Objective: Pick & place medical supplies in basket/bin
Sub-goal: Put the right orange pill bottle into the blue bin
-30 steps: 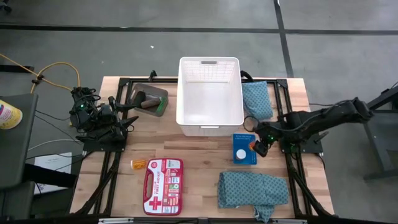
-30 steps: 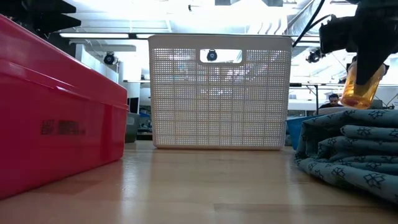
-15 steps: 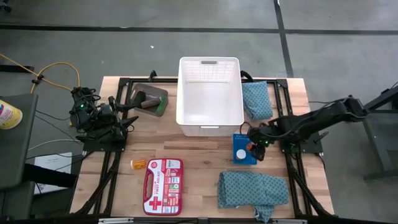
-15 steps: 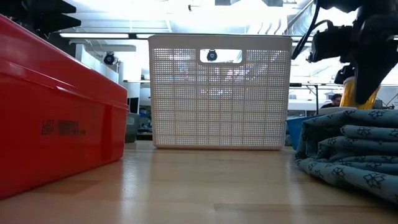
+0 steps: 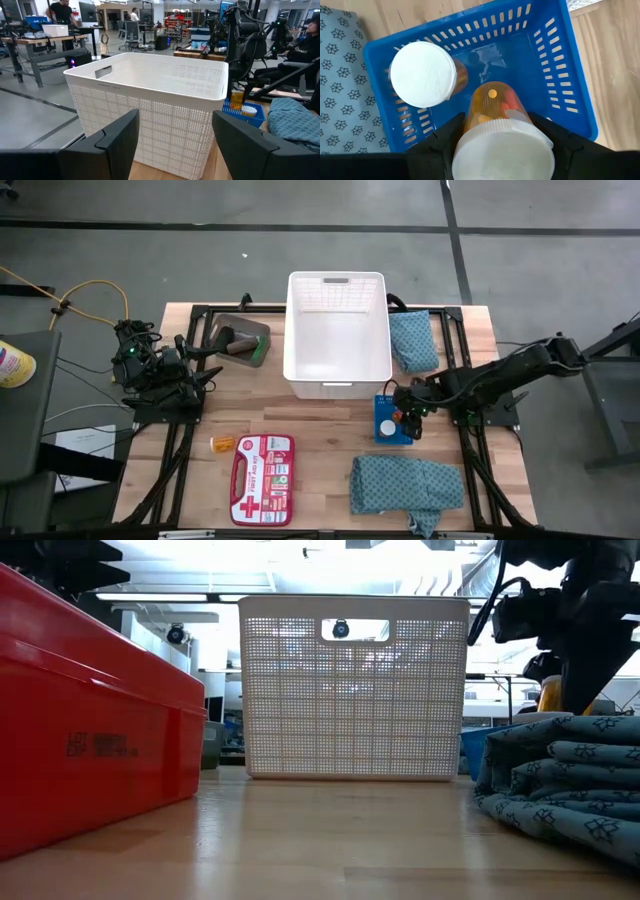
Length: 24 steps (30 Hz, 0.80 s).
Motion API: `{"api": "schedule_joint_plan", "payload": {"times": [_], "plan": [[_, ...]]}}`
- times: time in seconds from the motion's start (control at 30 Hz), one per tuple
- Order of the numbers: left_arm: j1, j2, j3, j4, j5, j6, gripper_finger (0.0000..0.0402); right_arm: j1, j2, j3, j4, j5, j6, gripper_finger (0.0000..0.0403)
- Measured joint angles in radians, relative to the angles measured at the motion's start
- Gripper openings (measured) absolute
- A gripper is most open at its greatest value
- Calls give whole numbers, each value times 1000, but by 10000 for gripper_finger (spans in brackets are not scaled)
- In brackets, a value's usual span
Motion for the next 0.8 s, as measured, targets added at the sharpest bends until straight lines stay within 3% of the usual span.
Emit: {"api": "schedule_joint_plan", "payload": {"times": [0.4, 0.8], "plan": [[0, 0, 0, 0, 0, 0, 242, 0, 0, 0, 3, 3, -30, 186], [0, 0, 0, 0, 0, 0, 242, 28, 97, 0, 37, 4, -56, 186]]}}
